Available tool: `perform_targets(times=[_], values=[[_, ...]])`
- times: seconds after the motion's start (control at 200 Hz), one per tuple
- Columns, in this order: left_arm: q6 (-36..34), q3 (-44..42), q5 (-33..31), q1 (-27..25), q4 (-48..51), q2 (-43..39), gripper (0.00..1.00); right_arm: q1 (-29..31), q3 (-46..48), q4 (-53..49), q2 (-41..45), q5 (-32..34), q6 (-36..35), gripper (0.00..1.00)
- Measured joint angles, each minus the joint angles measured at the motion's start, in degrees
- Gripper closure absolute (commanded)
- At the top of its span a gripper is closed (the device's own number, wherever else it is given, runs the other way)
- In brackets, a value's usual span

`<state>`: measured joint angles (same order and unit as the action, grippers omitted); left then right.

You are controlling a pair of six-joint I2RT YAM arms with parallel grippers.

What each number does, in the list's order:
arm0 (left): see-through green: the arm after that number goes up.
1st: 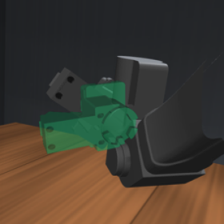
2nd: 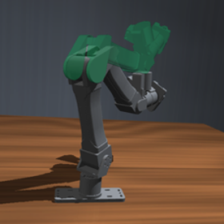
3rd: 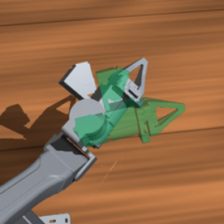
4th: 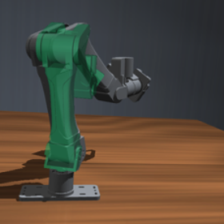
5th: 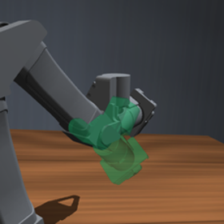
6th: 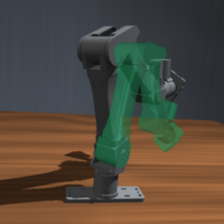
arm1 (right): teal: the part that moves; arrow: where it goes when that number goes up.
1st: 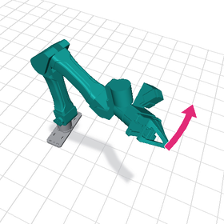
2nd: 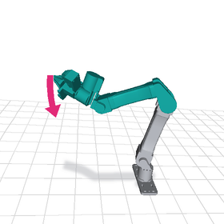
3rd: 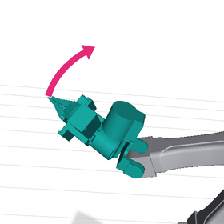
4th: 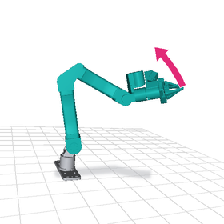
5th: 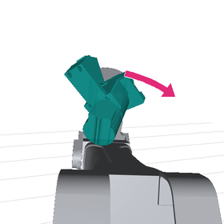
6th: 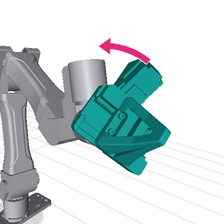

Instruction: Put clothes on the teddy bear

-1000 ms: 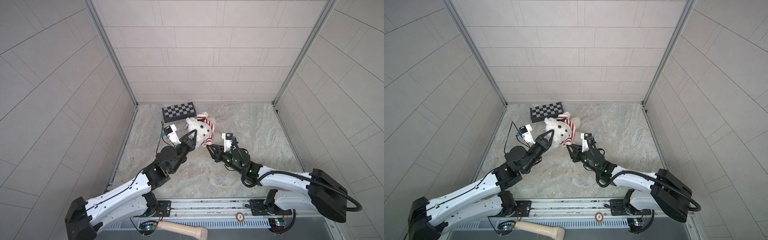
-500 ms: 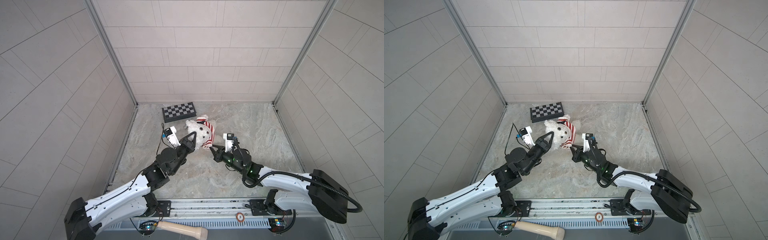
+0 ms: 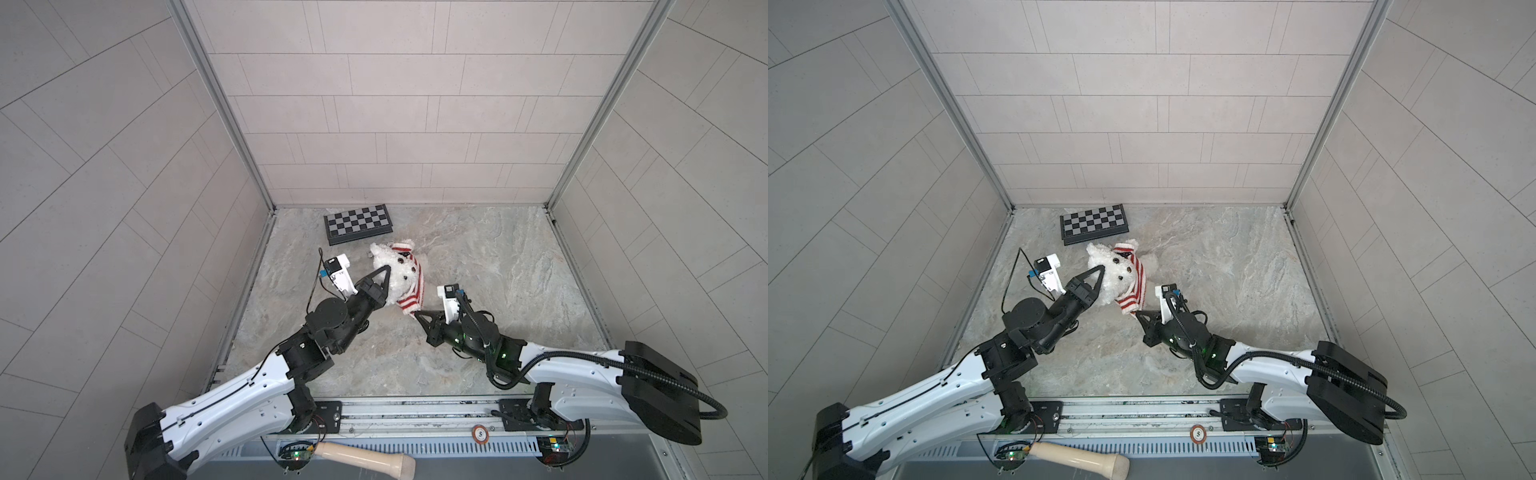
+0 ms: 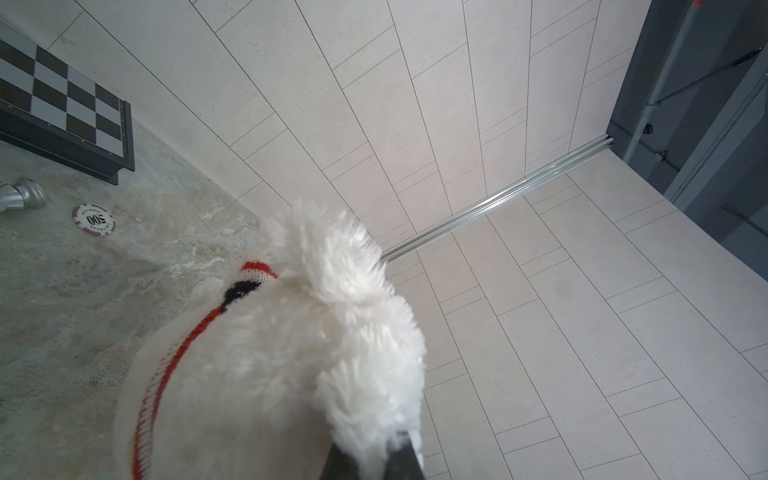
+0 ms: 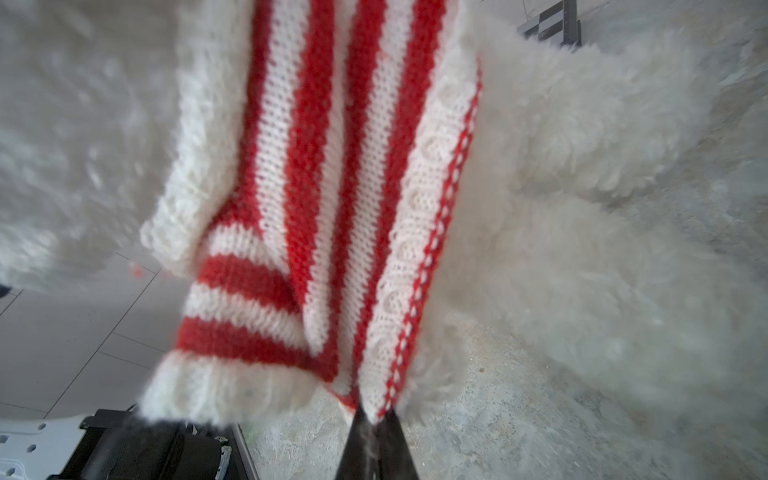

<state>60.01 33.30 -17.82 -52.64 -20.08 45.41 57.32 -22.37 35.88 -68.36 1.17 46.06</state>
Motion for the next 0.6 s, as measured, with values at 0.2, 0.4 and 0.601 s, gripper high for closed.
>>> perform_targets(times=[0.2,0.4,0.601], values=[[0.63,-0.22,0.13,0.00,-0.22,-1.66,1.00,0.44,1.18,-1.25,0.00,2.16,0.02,1.00],[1.07,-0.55,2.49,0.48,1.14,-2.60,1.00,0.44,2.75,-1.38,0.15,4.28,0.07,1.00],[0.66,-0.52,7.72,4.07,7.69,-5.75,1.00,0.44,4.87,-1.40,2.54,5.73,0.81,1.00]])
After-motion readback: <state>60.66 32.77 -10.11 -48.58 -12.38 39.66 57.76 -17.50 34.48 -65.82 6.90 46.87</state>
